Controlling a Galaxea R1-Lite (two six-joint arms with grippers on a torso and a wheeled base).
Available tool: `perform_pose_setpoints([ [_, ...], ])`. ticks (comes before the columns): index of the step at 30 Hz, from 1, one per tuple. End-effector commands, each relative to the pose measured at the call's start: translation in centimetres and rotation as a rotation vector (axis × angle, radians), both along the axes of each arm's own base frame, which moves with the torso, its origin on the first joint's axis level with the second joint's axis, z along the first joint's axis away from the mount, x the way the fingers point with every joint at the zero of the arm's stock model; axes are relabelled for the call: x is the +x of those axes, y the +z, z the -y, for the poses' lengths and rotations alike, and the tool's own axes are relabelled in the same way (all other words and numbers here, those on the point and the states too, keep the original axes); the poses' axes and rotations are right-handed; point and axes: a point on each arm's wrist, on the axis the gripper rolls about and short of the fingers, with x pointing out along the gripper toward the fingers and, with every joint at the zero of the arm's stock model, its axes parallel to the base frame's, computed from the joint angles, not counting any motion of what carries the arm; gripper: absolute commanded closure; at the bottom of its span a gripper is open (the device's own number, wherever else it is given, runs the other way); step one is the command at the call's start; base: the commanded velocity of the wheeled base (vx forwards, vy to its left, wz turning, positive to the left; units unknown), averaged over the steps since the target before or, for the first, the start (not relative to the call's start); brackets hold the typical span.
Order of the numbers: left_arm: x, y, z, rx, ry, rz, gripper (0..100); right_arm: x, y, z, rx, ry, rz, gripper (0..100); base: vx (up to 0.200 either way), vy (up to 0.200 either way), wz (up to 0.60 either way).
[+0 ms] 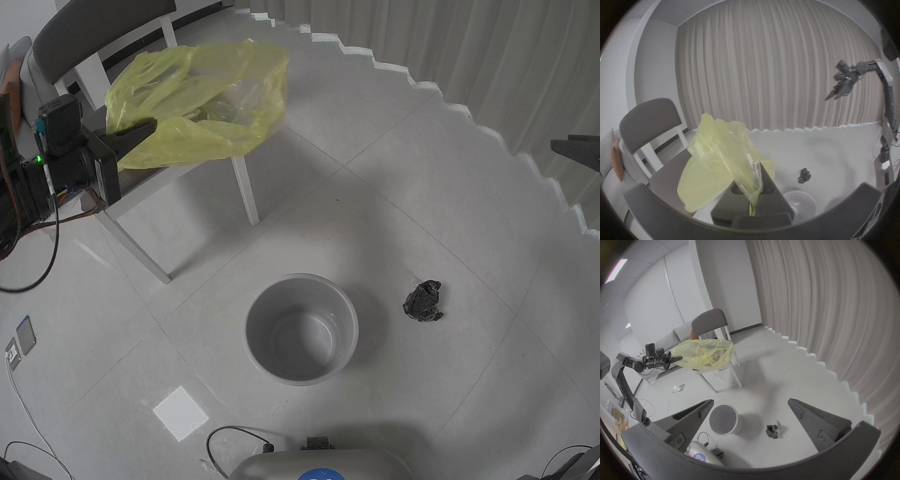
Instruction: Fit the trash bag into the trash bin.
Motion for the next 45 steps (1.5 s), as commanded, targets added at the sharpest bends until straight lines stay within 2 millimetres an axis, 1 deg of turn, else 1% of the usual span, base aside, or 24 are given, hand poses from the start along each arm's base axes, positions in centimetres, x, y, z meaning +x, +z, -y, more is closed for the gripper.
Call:
perform_pose_setpoints([
  [1, -3.8, 1.7, 1.2, 0.001, -0.127, 0.062, 100, 3.9, -0.4, -0.8, 0.047, 0.038, -0.062, 0, 0.0, 0.0, 0.0],
  [3, -4.5, 2.0, 1.6, 0.008, -0.16, 0.061, 100, 4.8, -0.7, -1.2, 0.077, 0.049, -0.075, 0, 0.0, 0.0, 0.0],
  [4, -4.6, 2.0, 1.7, 0.008, -0.164, 0.06, 100, 4.8, -0.7, -1.3, 0.08, 0.053, -0.077, 0, 0.0, 0.0, 0.0],
  [5, -5.1, 2.0, 1.7, 0.016, -0.182, 0.058, 100, 5.5, -1.0, -2.0, 0.089, 0.073, -0.084, 0, 0.0, 0.0, 0.0],
  [7, -5.6, 2.0, 1.8, 0.023, -0.207, 0.06, 100, 6.4, -1.3, -2.5, 0.087, 0.084, -0.083, 0, 0.0, 0.0, 0.0],
  [9, -5.8, 1.9, 1.7, 0.025, -0.224, 0.062, 100, 6.8, -1.4, -2.8, 0.086, 0.092, -0.083, 0, 0.0, 0.0, 0.0],
  [12, -6.3, 1.6, 1.8, 0.031, -0.251, 0.061, 100, 7.7, -2.0, -3.9, 0.083, 0.127, -0.095, 0, 0.0, 0.0, 0.0],
  [13, -6.3, 1.6, 1.8, 0.031, -0.251, 0.061, 100, 7.7, -2.0, -3.9, 0.083, 0.127, -0.095, 0, 0.0, 0.0, 0.0],
  [14, -6.8, 1.5, 1.9, 0.032, -0.274, 0.063, 100, 8.4, -2.4, -4.6, 0.079, 0.143, -0.11, 0, 0.0, 0.0, 0.0],
  [15, -6.8, 1.5, 1.9, 0.032, -0.274, 0.063, 100, 8.4, -2.4, -4.6, 0.079, 0.143, -0.11, 0, 0.0, 0.0, 0.0],
  [16, -7.1, 1.5, 2.1, 0.033, -0.289, 0.06, 100, 9.0, -2.5, -5.1, 0.078, 0.157, -0.105, 0, 0.0, 0.0, 0.0],
  [19, -7.4, 1.2, 2.2, 0.06, -0.306, 0.05, 100, 9.5, -2.0, -5.7, 0.08, 0.176, -0.09, 0, 0.0, 0.0, 0.0],
  [22, -7.6, 0.7, 2.1, 0.107, -0.325, 0.049, 100, 9.6, -1.4, -6.2, 0.085, 0.195, -0.075, 0, 0.0, 0.0, 0.0],
  [26, -7.8, 0.3, 2.2, 0.146, -0.377, 0.047, 100, 9.7, -1.7, -7.1, 0.084, 0.221, -0.088, 0, 0.0, 0.0, 0.0],
  [30, -7.9, 0.4, 2.4, 0.157, -0.391, 0.058, 100, 9.8, -2.2, -7.8, 0.081, 0.244, -0.108, 0, 0.0, 0.0, 0.0],
  [33, -8.1, 0.7, 2.3, 0.153, -0.389, 0.066, 100, 9.7, -3.5, -8.6, 0.074, 0.267, -0.163, 0, 0.0, 0.0, 0.0],
  [34, -8.1, 0.8, 2.3, 0.151, -0.389, 0.072, 100, 9.6, -4.4, -8.9, 0.069, 0.275, -0.2, 0, 0.0, 0.0, 0.0],
  [35, -8.1, 0.9, 2.3, 0.151, -0.39, 0.073, 100, 9.6, -4.5, -8.9, 0.068, 0.276, -0.204, 0, 0.0, 0.0, 0.0],
  [37, -8.4, 1.3, 2.1, 0.144, -0.389, 0.089, 100, 9.5, -7.1, -9.6, 0.04, 0.293, -0.285, 0, 0.0, 0.0, 0.0],
  [39, -8.4, 1.4, 2.1, 0.143, -0.391, 0.096, 100, 9.6, -8.6, -10.0, 0.029, 0.305, -0.316, 0, 0.0, 0.0, 0.0],
  [41, -8.5, 1.6, 2.1, 0.141, -0.389, 0.102, 100, 9.4, -9.5, -10.6, 0.029, 0.321, -0.318, 0, 0.0, 0.0, 0.0],
  [42, -8.5, 1.6, 2.1, 0.14, -0.389, 0.101, 100, 9.4, -9.5, -10.6, 0.028, 0.321, -0.317, 0, 0.0, 0.0, 0.0],
  [43, -8.5, 1.7, 2.1, 0.138, -0.387, 0.105, 100, 9.2, -10.2, -10.9, 0.026, 0.326, -0.312, 0, 0.0, 0.0, 0.0],
  [45, -8.6, 1.9, 2.1, 0.136, -0.385, 0.11, 100, 9.2, -10.8, -10.9, 0.027, 0.324, -0.31, 0, 0.0, 0.0, 0.0],
])
